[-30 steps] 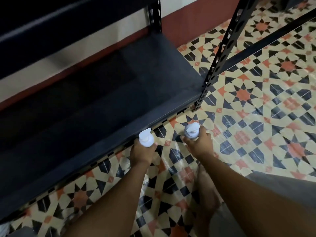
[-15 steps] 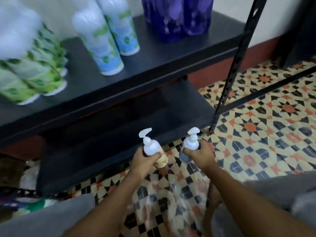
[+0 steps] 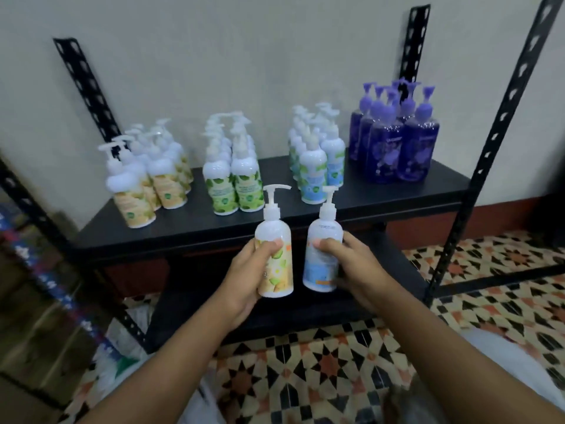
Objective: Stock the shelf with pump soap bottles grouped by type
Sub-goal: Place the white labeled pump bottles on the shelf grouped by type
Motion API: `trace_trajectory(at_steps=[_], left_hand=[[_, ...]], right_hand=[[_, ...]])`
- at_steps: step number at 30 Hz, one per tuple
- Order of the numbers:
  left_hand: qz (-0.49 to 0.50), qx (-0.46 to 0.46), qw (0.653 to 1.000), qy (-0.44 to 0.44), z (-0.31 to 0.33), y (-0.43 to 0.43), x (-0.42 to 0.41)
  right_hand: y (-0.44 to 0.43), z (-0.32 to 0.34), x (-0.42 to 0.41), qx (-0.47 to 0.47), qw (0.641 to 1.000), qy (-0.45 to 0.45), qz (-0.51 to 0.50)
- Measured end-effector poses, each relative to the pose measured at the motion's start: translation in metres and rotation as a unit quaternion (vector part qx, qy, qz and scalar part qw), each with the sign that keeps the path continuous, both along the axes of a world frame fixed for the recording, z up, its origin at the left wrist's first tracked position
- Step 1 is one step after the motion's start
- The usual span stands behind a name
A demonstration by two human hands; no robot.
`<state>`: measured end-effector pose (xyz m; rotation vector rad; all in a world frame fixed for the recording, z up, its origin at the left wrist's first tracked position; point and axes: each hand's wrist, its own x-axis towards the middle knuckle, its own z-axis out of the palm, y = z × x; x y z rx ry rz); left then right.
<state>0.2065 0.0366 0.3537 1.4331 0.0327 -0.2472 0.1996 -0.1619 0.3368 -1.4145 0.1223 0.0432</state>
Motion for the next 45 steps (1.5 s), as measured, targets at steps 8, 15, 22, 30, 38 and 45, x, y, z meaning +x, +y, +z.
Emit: trace_trajectory(at_steps=[8,15,22,30,38,45], left_hand=[[0.073,-0.109,0.99,0.057,-0.001,0.024,-0.015],[0.115,-0.062,0.99,0.049,-0.018,0.024,-0.013],[0.112,0.076,0.99,-0.032,-0.021,0.021,-0.017],[0.124,0.06,0.99,-0.032,-0.023,0.006,-0.017],[0.121,0.061,0.99,-0.034,-0.025,0.0,-0.015],[0.117,0.044,0.992,-0.032,-0.027,-0.001,-0.016]], right_hand=[[0.035,0.02,0.007,0.064,0.997,0.021,0.025],[0.043,0.0,0.002,0.094,0.994,0.039,0.047],[0.039,-0.008,0.002,-0.003,1.0,-0.009,0.025],[0.032,-0.004,-0.001,-0.033,0.999,-0.001,-0.002],[0.033,-0.001,-0.008,-0.12,0.992,-0.038,-0.023],[0.033,0.001,-0.011,-0.114,0.993,-0.025,-0.017]])
